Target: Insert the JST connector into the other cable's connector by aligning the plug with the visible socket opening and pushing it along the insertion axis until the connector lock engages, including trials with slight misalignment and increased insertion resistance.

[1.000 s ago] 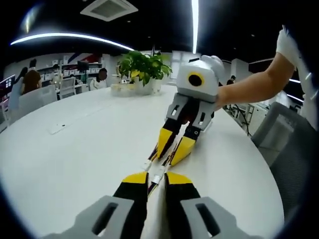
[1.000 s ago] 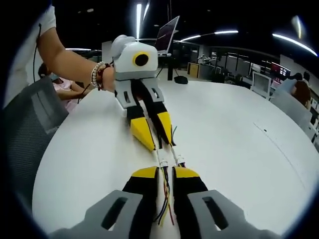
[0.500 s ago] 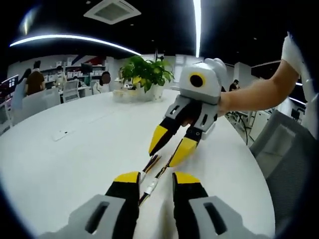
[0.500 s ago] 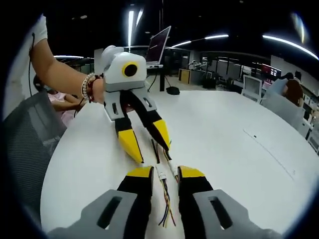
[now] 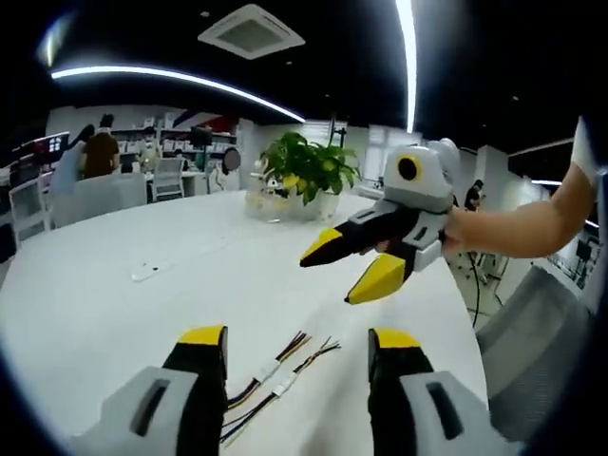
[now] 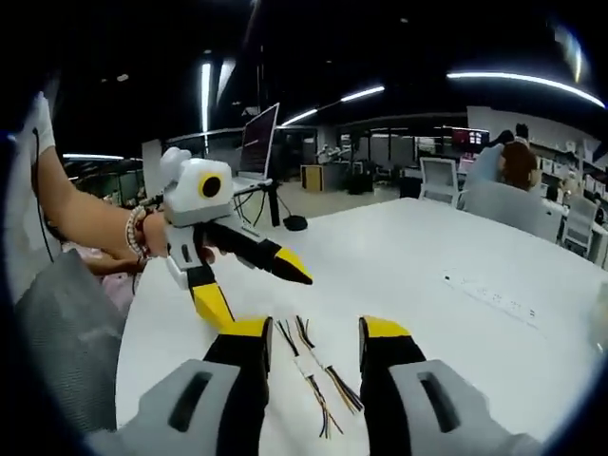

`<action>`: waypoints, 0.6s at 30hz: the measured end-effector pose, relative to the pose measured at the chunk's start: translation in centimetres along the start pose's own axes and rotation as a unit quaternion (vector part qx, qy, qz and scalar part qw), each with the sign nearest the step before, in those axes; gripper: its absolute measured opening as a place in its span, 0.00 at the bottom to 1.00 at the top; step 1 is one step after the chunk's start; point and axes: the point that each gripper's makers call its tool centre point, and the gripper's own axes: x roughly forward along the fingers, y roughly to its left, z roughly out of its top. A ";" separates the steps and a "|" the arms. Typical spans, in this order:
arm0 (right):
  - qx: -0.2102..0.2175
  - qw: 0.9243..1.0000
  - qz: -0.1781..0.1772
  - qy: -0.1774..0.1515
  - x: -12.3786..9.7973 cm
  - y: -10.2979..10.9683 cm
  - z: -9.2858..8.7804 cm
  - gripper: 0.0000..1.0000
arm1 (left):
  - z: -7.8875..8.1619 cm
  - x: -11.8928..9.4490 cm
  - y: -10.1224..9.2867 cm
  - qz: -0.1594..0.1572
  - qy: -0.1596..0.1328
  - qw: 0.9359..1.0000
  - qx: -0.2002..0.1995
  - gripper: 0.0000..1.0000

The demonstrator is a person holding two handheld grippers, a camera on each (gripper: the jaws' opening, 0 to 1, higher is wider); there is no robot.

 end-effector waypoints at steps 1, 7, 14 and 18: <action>0.002 1.000 -0.004 -0.003 -0.4 0.1 0.3 0.36 | 0.5 -0.2 -0.2 0.002 -0.007 1.000 0.000 0.61; 0.010 0.999 -0.030 -0.033 -2.8 0.4 2.5 0.42 | 3.4 -1.9 -1.5 0.012 -0.042 0.998 0.055 0.72; 0.014 0.996 -0.068 -0.051 -5.2 1.0 3.8 0.48 | 5.4 -4.2 -2.1 0.039 -0.065 0.994 0.083 0.84; 0.030 0.995 -0.085 -0.051 -6.4 1.3 3.8 0.54 | 6.2 -5.7 -2.5 0.063 -0.075 0.989 0.109 0.89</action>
